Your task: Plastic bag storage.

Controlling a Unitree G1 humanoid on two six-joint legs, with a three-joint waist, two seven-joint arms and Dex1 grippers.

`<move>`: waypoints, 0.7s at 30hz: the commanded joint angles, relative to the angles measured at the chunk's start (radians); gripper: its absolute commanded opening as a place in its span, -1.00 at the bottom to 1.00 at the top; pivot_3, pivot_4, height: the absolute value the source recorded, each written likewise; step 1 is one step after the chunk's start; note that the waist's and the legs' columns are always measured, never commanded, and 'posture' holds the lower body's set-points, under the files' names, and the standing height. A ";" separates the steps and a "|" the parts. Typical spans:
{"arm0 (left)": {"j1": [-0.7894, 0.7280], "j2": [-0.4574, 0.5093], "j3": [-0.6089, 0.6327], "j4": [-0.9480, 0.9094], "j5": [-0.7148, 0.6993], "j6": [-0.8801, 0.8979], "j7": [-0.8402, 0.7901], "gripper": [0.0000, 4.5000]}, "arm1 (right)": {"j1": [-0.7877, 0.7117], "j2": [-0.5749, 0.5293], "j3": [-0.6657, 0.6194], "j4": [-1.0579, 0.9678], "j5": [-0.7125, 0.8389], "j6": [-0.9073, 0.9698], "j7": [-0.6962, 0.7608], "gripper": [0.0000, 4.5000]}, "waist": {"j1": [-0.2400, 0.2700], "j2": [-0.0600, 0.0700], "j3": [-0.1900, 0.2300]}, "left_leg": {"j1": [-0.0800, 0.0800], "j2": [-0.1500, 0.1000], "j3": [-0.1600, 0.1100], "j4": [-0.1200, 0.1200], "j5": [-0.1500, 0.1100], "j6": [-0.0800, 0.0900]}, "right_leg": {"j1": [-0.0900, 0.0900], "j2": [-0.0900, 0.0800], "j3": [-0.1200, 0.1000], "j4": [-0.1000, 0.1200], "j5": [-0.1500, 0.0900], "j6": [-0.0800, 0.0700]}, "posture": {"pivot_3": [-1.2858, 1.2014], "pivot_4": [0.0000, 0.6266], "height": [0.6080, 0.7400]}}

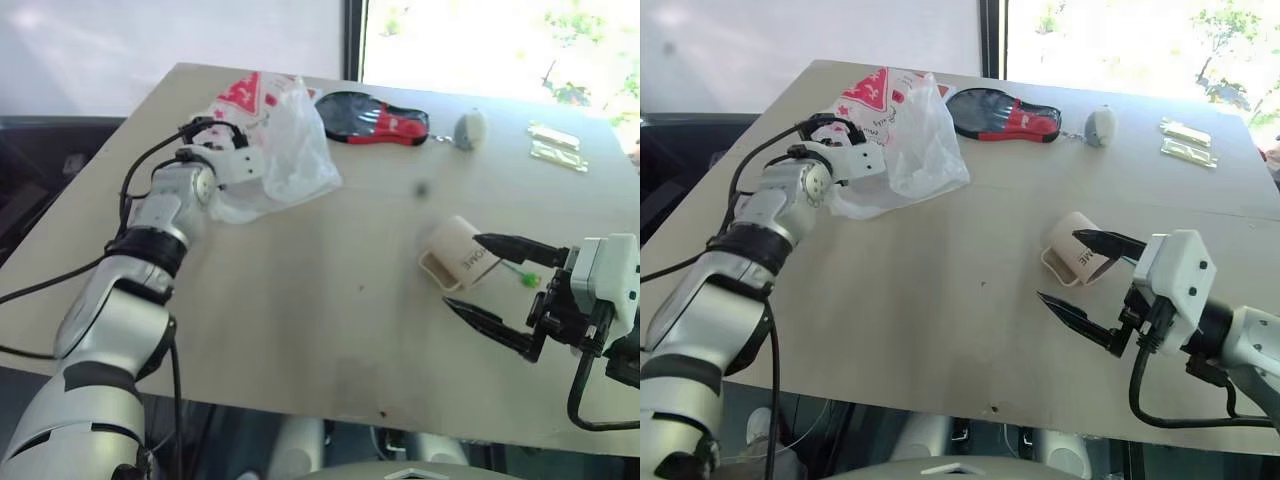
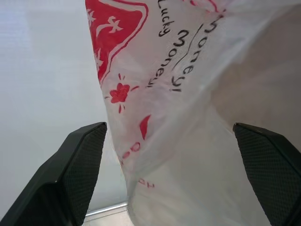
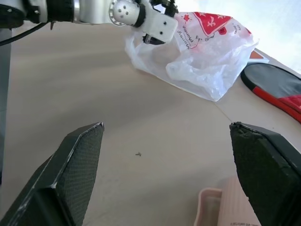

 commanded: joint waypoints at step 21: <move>-0.087 0.033 0.635 -0.096 -0.701 0.344 -0.643 -0.99 | -0.030 -0.016 0.063 -0.028 -0.129 0.020 -0.214 1.00 | -0.010 -0.001 0.001 | 0.000 0.000 0.000 0.004 0.002 -0.004 | 0.000 0.000 -0.002 0.002 0.000 0.000 | 0.03 -0.52 1.00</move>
